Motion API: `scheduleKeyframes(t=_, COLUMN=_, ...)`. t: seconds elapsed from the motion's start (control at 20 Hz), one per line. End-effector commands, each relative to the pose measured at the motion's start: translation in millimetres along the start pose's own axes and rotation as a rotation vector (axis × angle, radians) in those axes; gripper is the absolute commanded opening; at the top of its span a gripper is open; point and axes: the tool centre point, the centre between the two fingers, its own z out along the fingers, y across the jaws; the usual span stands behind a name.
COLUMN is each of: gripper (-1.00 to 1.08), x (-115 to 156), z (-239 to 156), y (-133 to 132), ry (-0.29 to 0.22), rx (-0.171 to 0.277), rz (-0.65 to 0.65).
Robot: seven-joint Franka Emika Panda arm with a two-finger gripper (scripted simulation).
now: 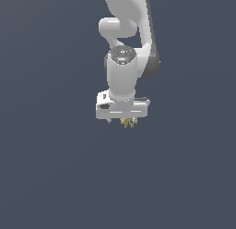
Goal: Pick up the object and move it to a goal position.
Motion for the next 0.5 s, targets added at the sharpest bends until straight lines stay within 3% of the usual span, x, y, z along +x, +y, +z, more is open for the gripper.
scheduleKeyframes(t=0.0, gripper=1.0, x=0.0, z=0.0, y=0.0, ry=0.0, rx=0.0, rz=0.0)
scheduleKeyframes(t=0.45, gripper=1.0, x=-5.5, z=5.8, y=-1.2, ry=-0.022, rx=0.032, rz=0.042)
